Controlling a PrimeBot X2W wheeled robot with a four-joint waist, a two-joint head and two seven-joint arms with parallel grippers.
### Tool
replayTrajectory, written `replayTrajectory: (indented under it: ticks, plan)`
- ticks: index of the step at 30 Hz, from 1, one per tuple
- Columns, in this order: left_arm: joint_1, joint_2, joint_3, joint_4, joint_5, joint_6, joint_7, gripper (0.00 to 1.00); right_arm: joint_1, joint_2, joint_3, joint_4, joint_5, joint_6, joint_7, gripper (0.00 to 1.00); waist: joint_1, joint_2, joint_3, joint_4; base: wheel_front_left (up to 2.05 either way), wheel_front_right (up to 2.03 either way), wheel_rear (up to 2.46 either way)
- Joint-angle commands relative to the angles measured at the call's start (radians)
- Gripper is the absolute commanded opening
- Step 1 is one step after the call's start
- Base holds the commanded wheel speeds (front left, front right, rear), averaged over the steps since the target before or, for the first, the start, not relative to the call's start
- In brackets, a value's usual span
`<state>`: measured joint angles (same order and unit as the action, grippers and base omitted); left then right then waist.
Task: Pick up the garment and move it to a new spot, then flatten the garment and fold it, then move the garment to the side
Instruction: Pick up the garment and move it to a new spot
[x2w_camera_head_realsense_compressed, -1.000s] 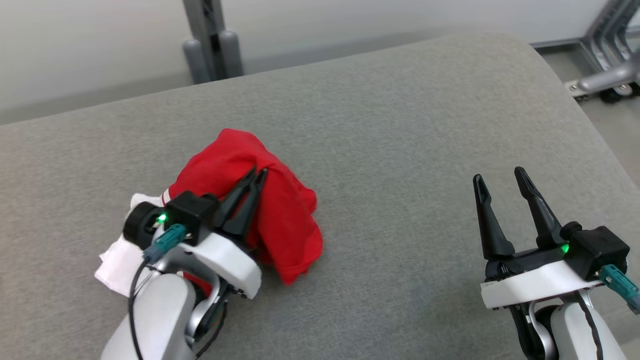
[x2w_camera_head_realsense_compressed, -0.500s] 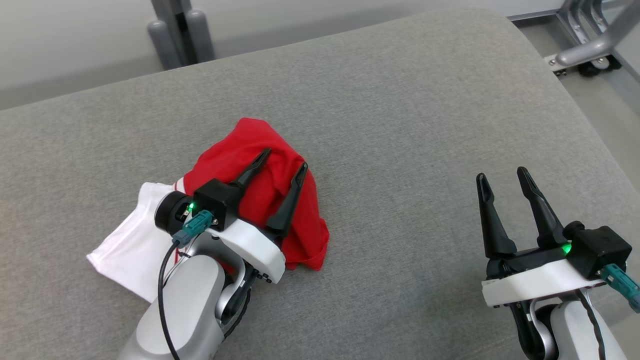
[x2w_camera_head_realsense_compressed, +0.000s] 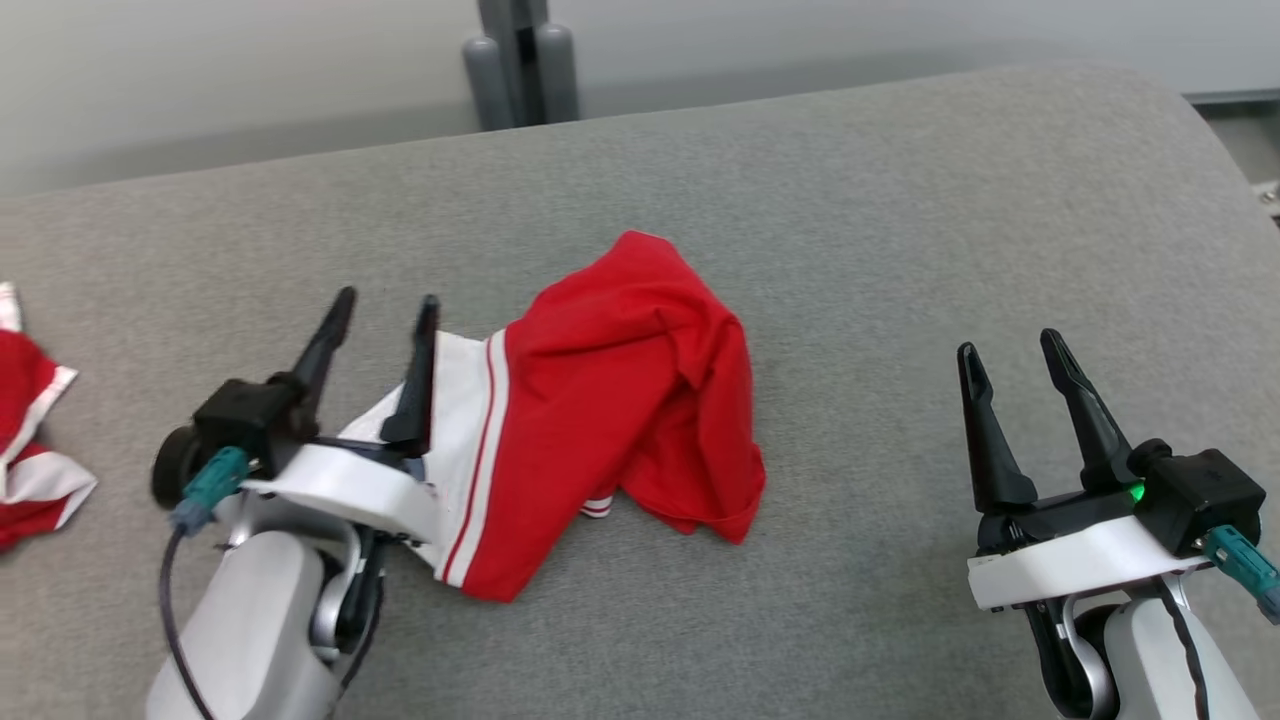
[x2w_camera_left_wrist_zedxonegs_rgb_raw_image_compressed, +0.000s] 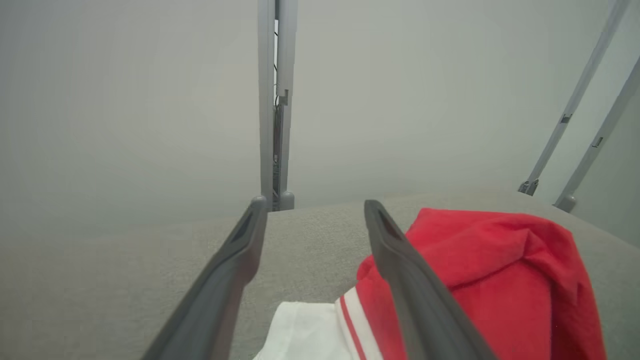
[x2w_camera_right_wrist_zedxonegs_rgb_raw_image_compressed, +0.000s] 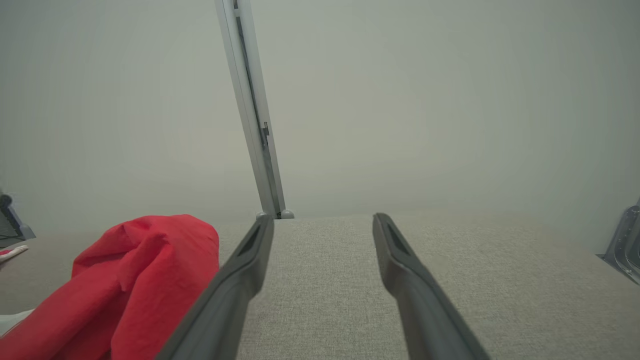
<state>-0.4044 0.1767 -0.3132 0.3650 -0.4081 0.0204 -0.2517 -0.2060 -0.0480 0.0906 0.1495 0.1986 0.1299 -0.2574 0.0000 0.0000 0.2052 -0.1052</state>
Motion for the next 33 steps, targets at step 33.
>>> replayTrajectory:
  ticks: [33]
  plan:
    - [0.425, 0.136, 0.12, -0.348, -0.029, 0.184, 0.087, 1.0, 0.178, -0.006, -0.039, -0.05, -0.022, 0.002, 0.081, 1.0, 0.0, 0.0, -0.199, 0.089, 0.0, 0.0, 0.0]
